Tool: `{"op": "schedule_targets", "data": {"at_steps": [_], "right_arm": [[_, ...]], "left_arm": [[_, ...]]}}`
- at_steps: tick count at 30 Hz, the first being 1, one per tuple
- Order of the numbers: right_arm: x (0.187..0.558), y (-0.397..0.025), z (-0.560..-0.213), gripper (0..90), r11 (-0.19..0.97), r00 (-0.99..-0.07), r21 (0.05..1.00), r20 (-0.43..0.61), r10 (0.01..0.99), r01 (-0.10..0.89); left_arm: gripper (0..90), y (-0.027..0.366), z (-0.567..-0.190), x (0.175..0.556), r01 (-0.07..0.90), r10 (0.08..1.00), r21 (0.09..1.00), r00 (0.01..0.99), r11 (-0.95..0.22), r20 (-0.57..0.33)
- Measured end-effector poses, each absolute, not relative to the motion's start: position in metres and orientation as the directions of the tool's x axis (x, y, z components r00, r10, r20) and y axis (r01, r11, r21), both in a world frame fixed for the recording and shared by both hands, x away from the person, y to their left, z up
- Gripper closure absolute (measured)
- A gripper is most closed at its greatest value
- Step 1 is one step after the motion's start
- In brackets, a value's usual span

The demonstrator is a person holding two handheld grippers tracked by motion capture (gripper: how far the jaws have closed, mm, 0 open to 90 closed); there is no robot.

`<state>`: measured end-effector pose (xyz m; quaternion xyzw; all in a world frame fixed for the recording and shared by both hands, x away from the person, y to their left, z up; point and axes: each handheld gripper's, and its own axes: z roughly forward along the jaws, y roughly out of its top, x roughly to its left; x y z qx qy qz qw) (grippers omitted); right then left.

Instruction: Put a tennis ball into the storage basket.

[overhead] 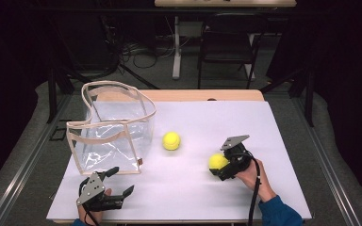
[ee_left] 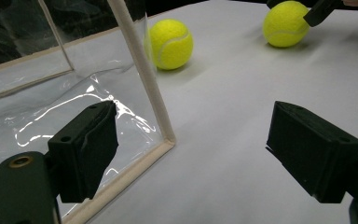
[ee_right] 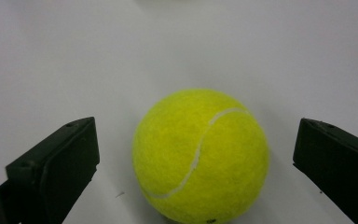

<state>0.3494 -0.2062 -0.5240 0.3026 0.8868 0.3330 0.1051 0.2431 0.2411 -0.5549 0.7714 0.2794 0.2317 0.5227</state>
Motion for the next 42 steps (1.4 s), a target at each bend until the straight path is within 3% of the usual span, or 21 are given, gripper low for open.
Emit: {"op": "schedule_targets", "data": {"at_steps": [12, 29, 34, 42], "right_arm": [[0.358, -0.194, -0.529, 0.0, 0.646, -0.799, 0.586, 0.006, 0.601, 0.490], [0.360, -0.196, -0.535, 16.1, 0.653, -0.774, 0.534, 0.005, 0.634, 0.538], [0.360, -0.195, -0.534, 24.7, 0.655, -0.783, 0.533, 0.021, 0.622, 0.536], [0.359, -0.194, -0.532, 25.4, 0.660, -0.780, 0.533, 0.001, 0.626, 0.530]], "left_arm": [[16.0, 0.241, -0.555, 0.243, 0.194, 0.670, 0.934, 0.740, -0.301, 0.062], [16.0, 0.240, -0.556, 0.245, 0.199, 0.664, 0.931, 0.745, -0.307, 0.060], [16.0, 0.240, -0.556, 0.245, 0.202, 0.662, 0.929, 0.747, -0.309, 0.058], [16.0, 0.241, -0.556, 0.244, 0.203, 0.663, 0.930, 0.746, -0.306, 0.056]]}}
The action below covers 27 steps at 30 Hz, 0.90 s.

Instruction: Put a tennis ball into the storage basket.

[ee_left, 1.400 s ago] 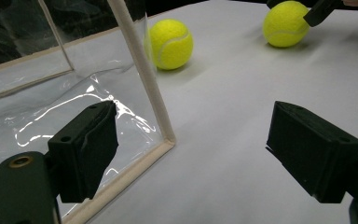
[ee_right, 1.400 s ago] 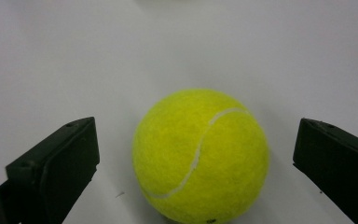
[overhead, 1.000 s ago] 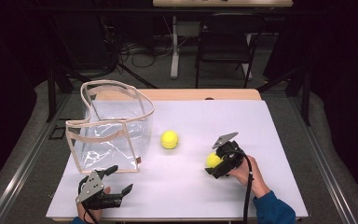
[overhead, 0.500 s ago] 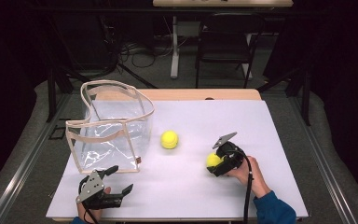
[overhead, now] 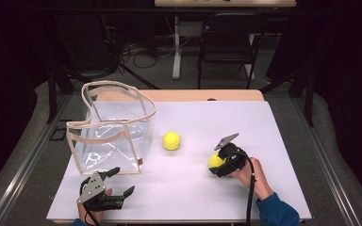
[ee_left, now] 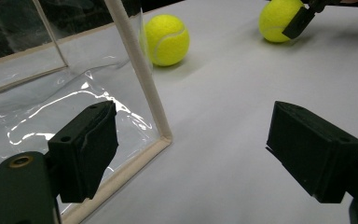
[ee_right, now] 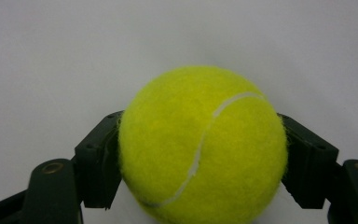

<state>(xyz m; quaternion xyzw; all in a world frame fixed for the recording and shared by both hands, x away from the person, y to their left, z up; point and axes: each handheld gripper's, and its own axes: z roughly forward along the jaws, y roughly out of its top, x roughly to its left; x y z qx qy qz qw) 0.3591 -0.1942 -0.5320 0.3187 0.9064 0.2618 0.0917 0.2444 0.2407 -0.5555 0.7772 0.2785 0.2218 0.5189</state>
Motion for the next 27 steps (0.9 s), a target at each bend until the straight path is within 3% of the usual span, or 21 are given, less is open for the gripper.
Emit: {"op": "schedule_targets", "data": {"at_steps": [27], "right_arm": [[0.354, -0.188, -0.519, 25.5, 0.678, -0.795, 0.535, -0.018, 0.606, 0.504]], "left_arm": [[16.0, 0.243, -0.556, 0.244, 0.200, 0.670, 0.934, 0.741, -0.295, 0.053]]}}
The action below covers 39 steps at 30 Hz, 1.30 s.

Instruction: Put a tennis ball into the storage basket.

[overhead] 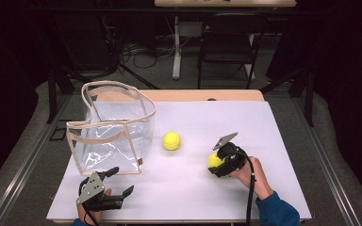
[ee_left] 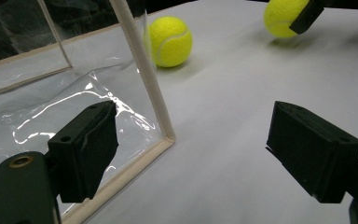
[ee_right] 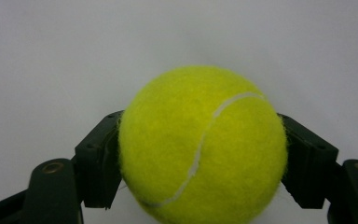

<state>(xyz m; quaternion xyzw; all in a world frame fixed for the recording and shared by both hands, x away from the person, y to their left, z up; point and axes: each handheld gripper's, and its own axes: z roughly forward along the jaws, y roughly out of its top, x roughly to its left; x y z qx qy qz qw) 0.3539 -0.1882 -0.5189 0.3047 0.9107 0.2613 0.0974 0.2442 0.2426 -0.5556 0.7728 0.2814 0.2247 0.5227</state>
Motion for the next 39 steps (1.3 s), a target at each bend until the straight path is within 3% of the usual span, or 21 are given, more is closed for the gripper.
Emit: {"op": "schedule_targets", "data": {"at_steps": [39], "right_arm": [[0.360, -0.180, -0.474, 25.6, 0.697, -0.812, 0.554, -0.065, 0.581, 0.454]], "left_arm": [[16.0, 0.242, -0.555, 0.244, 0.198, 0.670, 0.934, 0.740, -0.298, 0.057]]}}
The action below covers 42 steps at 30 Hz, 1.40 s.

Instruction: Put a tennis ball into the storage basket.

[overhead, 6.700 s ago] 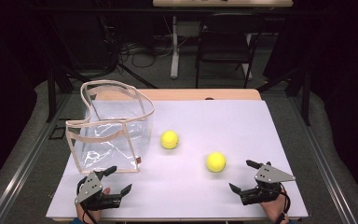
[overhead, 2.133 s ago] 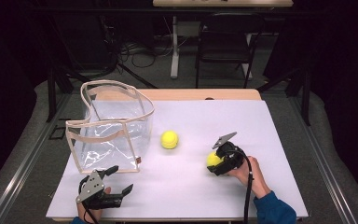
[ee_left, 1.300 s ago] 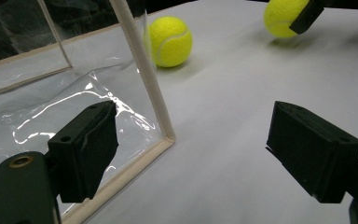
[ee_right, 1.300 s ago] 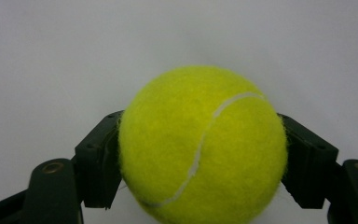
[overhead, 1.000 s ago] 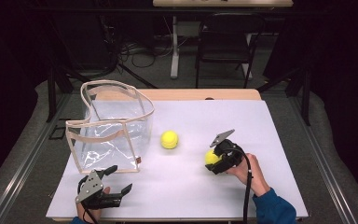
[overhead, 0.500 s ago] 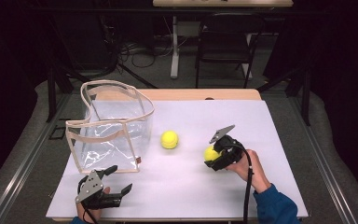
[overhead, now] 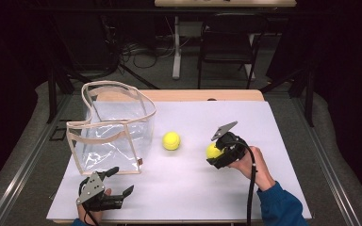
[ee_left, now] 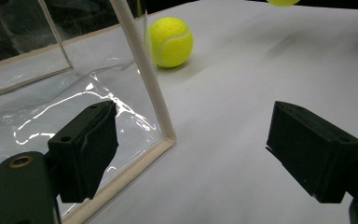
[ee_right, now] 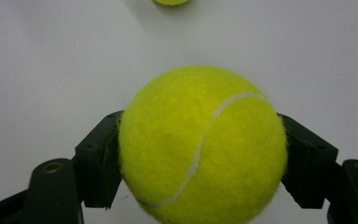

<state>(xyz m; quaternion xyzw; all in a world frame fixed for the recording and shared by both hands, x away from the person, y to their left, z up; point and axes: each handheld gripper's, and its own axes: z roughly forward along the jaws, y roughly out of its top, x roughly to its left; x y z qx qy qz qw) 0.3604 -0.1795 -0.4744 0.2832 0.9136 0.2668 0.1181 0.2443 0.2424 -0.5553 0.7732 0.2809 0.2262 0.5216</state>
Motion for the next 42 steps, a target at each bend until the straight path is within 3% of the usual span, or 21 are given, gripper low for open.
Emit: {"op": "schedule_targets", "data": {"at_steps": [42], "right_arm": [[0.380, -0.162, -0.450, 25.7, 0.717, -0.829, 0.551, -0.079, 0.554, 0.427]], "left_arm": [[16.0, 0.243, -0.555, 0.244, 0.194, 0.669, 0.934, 0.740, -0.299, 0.060]]}}
